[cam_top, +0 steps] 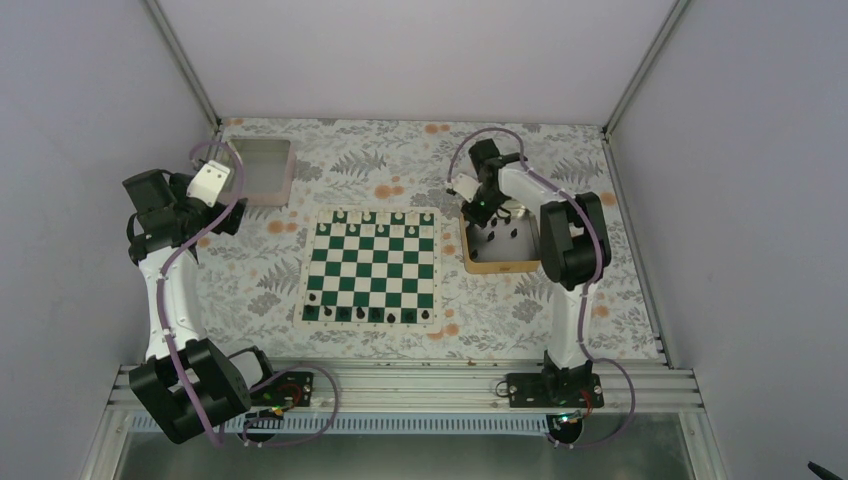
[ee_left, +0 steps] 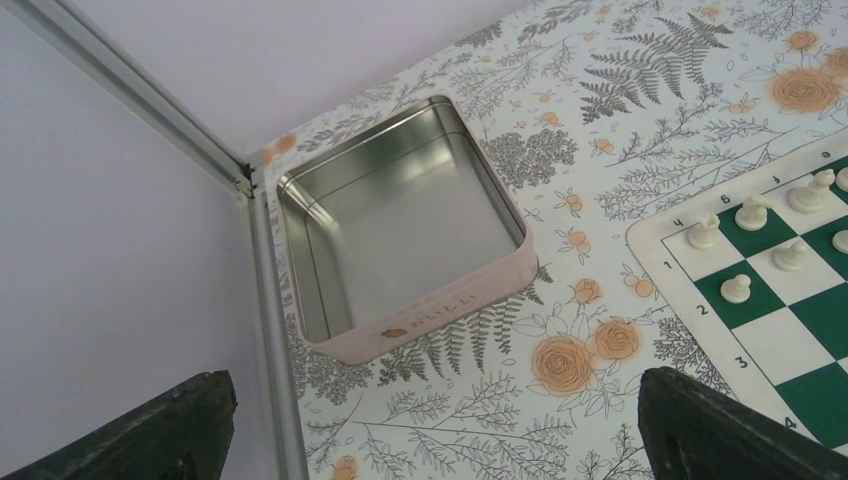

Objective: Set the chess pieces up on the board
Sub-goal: Pick up the chess piece from the storage box, then place the chess piece on the chessboard.

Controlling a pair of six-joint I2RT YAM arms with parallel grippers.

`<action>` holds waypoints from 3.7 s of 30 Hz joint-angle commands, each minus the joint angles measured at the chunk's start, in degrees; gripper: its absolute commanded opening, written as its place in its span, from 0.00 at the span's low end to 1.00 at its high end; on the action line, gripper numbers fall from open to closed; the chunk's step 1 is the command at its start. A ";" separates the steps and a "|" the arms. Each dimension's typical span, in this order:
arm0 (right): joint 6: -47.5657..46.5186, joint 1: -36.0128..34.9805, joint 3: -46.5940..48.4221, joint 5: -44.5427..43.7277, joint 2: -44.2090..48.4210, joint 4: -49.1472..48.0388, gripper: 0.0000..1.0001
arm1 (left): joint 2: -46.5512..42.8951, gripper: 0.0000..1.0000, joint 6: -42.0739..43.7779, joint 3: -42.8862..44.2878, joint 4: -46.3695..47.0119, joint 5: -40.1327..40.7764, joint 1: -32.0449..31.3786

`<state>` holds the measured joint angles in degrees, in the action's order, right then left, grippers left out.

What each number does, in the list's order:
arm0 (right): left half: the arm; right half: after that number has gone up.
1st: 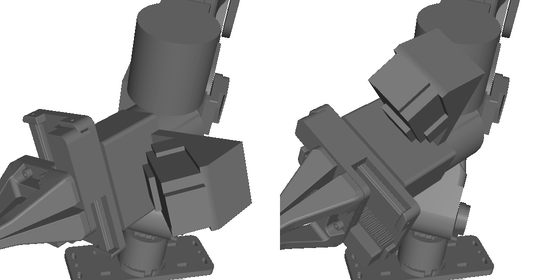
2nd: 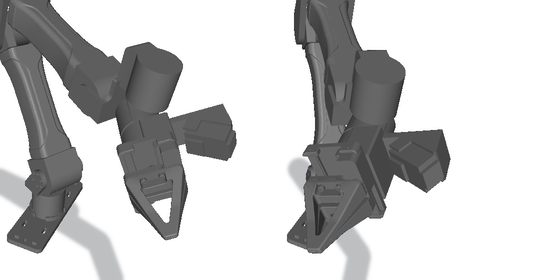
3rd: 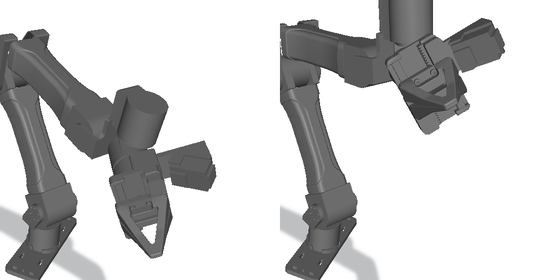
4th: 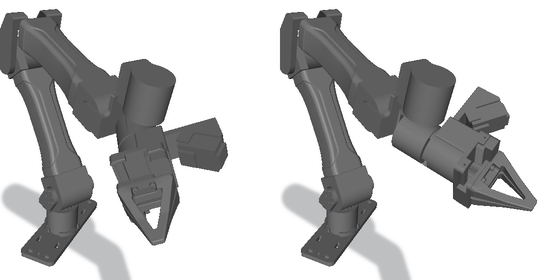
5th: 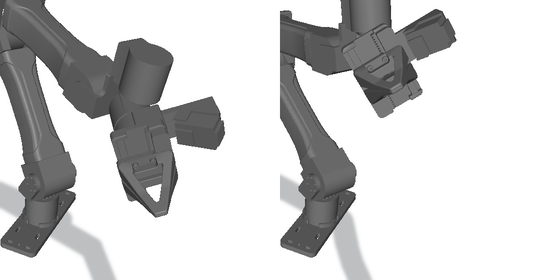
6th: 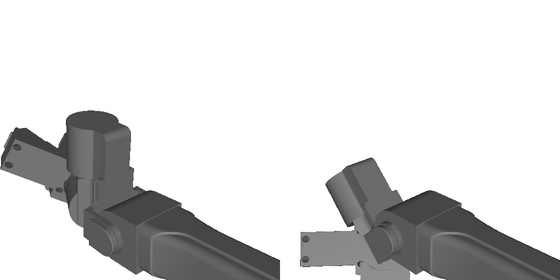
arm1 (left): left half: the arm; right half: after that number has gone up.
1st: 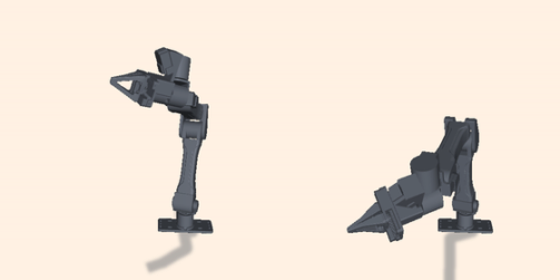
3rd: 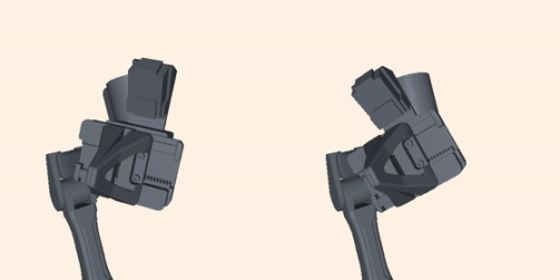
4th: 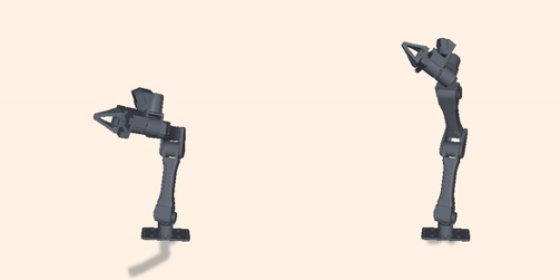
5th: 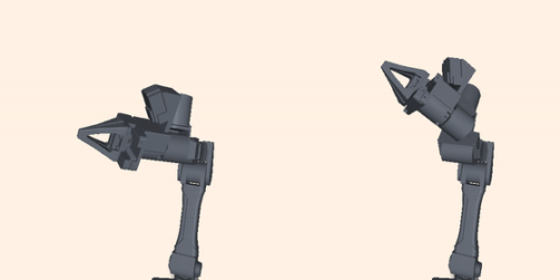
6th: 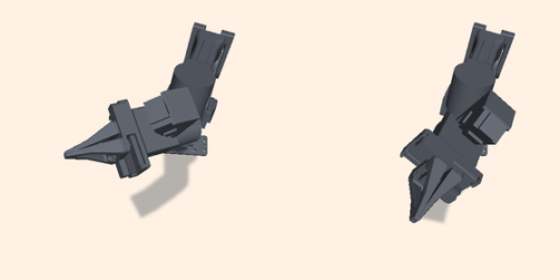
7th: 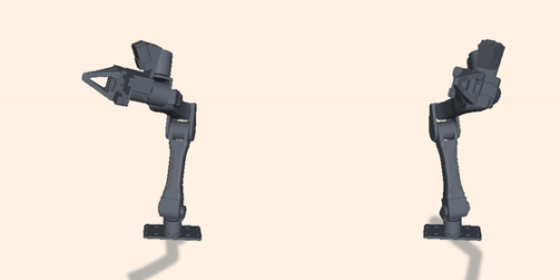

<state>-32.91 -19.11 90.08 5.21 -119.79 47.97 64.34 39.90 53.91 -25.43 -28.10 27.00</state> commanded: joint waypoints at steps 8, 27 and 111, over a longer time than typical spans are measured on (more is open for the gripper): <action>0.69 -6.00 8.59 -4.99 10.31 10.66 0.08 | -1.10 1.00 0.83 0.94 -0.33 -2.28 0.64; -0.39 -37.00 35.68 0.71 -12.01 16.97 0.09 | -0.51 1.00 1.85 2.05 -1.58 -1.80 0.72; 0.03 -41.85 41.00 5.20 -12.65 17.38 0.37 | -0.41 1.00 2.39 1.30 -1.99 -3.44 1.80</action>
<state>-33.76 -63.33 131.98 10.63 -141.86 65.67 64.14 41.82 54.52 -27.62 -29.76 28.21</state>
